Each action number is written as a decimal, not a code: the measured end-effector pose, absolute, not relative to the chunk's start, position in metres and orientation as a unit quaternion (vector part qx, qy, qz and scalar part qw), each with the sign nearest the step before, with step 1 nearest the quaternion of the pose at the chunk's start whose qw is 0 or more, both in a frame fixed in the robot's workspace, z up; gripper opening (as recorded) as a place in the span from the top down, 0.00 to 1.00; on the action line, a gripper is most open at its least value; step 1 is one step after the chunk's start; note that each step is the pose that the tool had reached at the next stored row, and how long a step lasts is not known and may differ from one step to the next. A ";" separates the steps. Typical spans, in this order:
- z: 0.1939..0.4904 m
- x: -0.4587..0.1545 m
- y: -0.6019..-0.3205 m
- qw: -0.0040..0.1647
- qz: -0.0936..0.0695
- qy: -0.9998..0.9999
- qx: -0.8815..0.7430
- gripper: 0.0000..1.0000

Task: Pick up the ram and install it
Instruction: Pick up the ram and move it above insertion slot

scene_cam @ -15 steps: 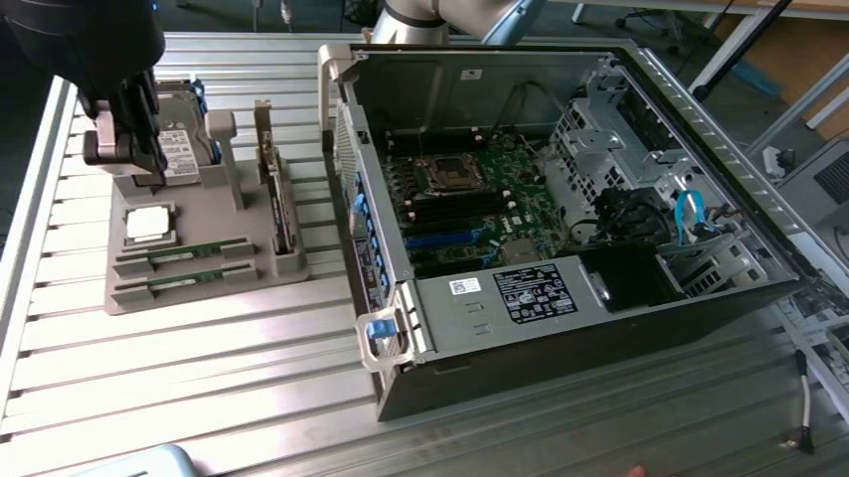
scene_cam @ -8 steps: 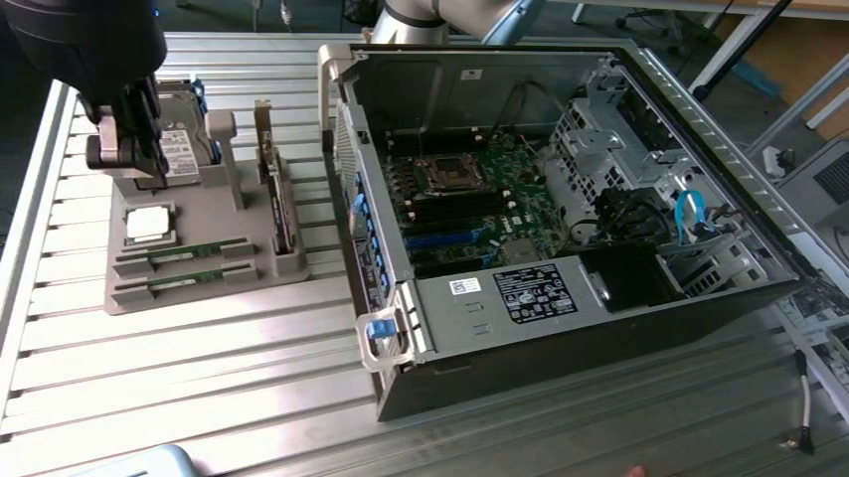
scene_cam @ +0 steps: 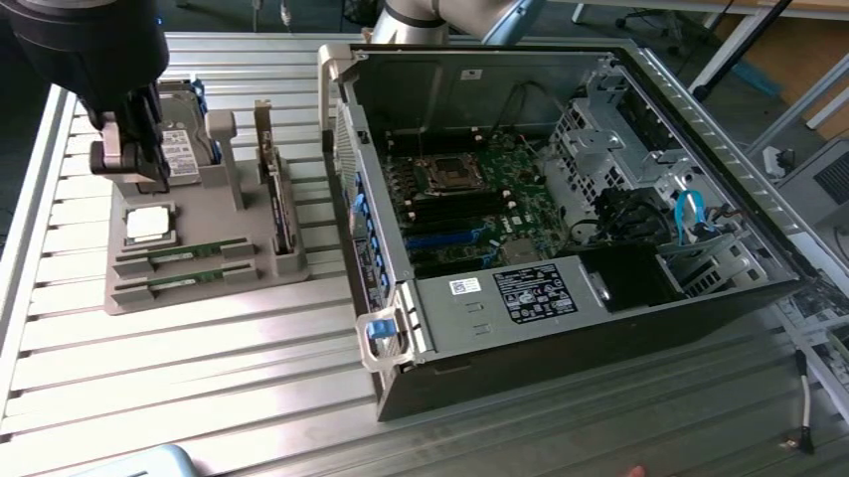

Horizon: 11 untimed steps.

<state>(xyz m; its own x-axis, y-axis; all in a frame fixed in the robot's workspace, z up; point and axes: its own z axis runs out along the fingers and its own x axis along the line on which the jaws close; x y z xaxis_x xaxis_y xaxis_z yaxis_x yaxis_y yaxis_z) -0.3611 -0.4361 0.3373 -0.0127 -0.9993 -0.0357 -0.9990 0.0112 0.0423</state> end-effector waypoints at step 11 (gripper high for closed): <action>0.331 -0.361 -0.436 0.002 -0.028 -0.711 0.703 0.76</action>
